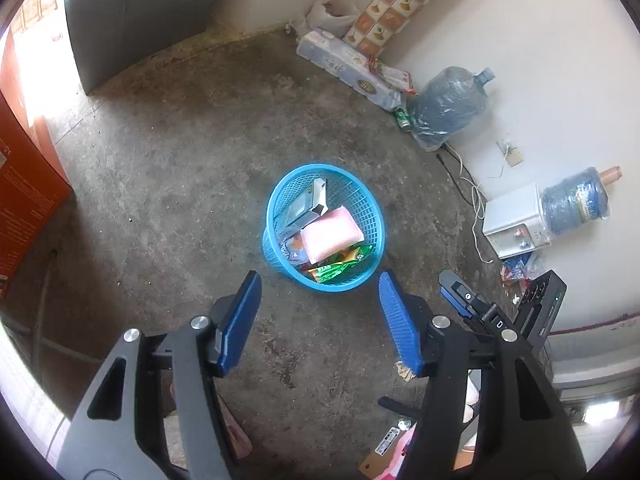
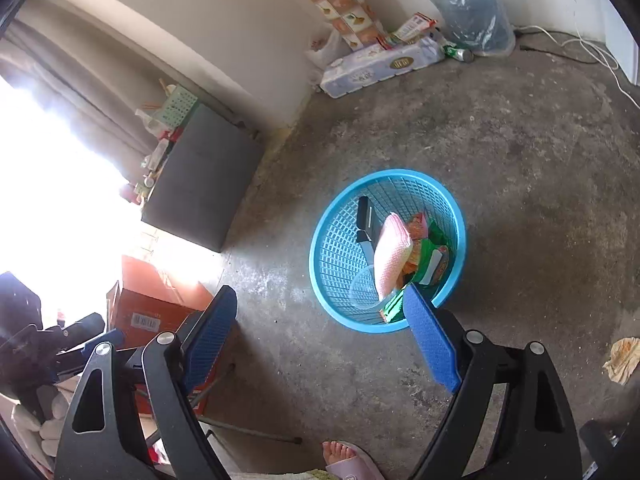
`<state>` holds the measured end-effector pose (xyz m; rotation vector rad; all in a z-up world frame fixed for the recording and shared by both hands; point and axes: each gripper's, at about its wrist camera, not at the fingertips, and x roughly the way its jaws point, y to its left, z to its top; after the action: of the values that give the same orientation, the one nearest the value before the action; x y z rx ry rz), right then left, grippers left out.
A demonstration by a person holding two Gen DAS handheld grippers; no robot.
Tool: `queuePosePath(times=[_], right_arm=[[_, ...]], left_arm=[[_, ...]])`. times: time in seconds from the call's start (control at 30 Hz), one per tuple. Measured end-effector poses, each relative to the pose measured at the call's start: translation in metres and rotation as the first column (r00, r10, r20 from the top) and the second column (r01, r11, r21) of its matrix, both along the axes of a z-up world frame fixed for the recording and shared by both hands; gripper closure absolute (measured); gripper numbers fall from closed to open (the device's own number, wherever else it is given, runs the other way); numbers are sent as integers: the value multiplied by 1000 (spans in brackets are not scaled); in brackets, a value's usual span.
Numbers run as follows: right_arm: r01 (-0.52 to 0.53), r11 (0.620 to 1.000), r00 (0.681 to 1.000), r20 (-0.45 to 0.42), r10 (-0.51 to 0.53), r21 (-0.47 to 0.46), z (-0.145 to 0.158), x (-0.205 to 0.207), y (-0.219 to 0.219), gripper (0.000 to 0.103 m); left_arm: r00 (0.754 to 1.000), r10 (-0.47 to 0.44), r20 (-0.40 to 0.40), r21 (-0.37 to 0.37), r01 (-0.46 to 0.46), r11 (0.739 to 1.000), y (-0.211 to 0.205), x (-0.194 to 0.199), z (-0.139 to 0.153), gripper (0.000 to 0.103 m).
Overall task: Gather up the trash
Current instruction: 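Carry both items over the blue wastebasket and open both grippers, then move both grippers back to the table toward the beige cloth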
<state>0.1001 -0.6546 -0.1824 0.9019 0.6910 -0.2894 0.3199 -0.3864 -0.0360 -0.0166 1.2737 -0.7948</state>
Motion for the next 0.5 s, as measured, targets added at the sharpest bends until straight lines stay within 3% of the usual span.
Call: queuePosePath(times=[0.17, 0.3, 0.4, 0.5], right_arm=[[-128, 985, 986, 87, 139, -117, 64, -22, 49, 20], [-254, 943, 952, 117, 283, -214, 112, -19, 96, 20], [-367, 895, 904, 131, 407, -254, 141, -5, 143, 20], [-492, 811, 826, 127, 550, -316, 164, 15, 204, 20]], left_arm=[[993, 10, 116, -95, 1, 995, 82, -52, 61, 37], [973, 129, 192, -174, -96, 980, 174, -83, 84, 34], [938, 264, 226, -216, -216, 952, 249, -98, 88, 34], [875, 417, 246, -261, -354, 898, 326, -112, 89, 34]])
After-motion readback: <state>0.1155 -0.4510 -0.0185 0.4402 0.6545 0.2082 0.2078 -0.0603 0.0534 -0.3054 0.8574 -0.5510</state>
